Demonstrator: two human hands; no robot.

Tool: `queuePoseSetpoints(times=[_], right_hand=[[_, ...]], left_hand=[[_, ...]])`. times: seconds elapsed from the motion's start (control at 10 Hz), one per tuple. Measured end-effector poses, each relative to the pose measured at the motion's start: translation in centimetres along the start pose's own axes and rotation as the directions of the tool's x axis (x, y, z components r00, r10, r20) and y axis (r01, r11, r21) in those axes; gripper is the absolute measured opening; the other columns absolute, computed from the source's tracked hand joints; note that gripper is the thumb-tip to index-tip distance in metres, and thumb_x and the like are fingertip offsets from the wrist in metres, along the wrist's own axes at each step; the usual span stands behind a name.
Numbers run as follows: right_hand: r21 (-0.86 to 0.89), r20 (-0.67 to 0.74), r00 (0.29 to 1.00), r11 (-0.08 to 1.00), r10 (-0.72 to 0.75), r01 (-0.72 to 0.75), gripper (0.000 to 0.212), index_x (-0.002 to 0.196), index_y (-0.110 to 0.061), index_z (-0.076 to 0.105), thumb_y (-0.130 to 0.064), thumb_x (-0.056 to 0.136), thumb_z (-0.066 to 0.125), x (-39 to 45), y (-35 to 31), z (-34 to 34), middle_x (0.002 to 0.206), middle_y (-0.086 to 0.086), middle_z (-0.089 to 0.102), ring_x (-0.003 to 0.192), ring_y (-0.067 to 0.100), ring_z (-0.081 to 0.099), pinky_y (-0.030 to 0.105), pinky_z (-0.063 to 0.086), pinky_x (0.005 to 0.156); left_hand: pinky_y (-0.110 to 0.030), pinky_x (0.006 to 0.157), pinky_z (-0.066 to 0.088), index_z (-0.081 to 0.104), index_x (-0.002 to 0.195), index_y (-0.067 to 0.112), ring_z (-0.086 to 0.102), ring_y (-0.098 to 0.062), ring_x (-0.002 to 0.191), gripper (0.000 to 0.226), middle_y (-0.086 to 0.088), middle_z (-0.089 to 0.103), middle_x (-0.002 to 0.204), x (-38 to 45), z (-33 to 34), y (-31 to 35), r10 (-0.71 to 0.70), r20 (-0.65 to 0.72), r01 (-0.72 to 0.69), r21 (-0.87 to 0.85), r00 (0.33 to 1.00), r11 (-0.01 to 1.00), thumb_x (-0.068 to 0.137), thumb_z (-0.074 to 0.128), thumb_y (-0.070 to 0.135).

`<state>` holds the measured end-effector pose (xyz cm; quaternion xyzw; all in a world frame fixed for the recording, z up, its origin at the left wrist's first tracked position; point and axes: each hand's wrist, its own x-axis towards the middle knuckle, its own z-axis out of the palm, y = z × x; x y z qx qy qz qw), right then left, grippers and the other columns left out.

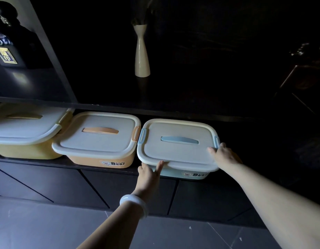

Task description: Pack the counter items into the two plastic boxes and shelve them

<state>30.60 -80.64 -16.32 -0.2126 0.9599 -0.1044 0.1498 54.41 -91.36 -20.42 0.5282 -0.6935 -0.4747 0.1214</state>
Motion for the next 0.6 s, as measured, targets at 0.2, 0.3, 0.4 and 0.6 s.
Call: queuePoseSetpoints(times=[0.2,0.3,0.4,0.6], right_hand=[[-0.159,0.019,0.992,0.979,-0.124,0.125,0.043,0.119,-0.008,0.042,-0.045,0.097,0.040,-3.3,1.5,-0.9,0.125,0.016,0.058,0.112,0.034,0.057,0.037,0.044,0.080],[-0.213,0.039,0.977,0.953,-0.211,0.215,0.045,0.125,-0.009,0.041,-0.044,0.098,0.043,-5.3,1.9,-1.9,0.127,0.014,0.058,0.114,0.033,0.057,0.039,0.045,0.084],[-0.244,0.079,0.951,0.920,-0.298,0.308,0.046,0.129,-0.012,0.040,-0.045,0.098,0.042,-7.7,2.3,-3.2,0.124,0.012,0.060,0.111,0.031,0.059,0.039,0.048,0.084],[-0.210,0.193,0.898,0.877,-0.396,0.432,0.055,0.137,-0.015,0.044,-0.051,0.094,0.048,-12.4,4.3,-7.5,0.134,0.010,0.053,0.120,0.026,0.053,0.030,0.042,0.087]], left_hand=[[-0.040,0.100,0.039,0.044,0.130,0.004,0.046,-0.035,0.122,0.060,-0.015,0.046,0.131,-2.5,-0.6,1.3,0.133,0.123,-0.178,0.517,0.983,0.838,0.095,0.045,0.054],[-0.040,0.094,0.042,0.050,0.130,0.013,0.050,-0.031,0.117,0.054,-0.010,0.050,0.128,-4.6,-0.9,3.2,0.286,0.128,-0.296,0.662,0.950,0.689,0.096,0.043,0.054],[-0.041,0.090,0.042,0.051,0.124,0.013,0.053,-0.030,0.111,0.049,-0.011,0.052,0.122,-7.0,-1.4,5.5,0.403,0.176,-0.384,0.761,0.898,0.523,0.096,0.043,0.052],[-0.047,0.105,0.029,0.041,0.140,0.015,0.043,-0.031,0.126,0.062,-0.013,0.043,0.138,-12.2,-2.8,10.4,0.379,0.328,-0.439,0.861,0.865,0.257,0.095,0.041,0.057]])
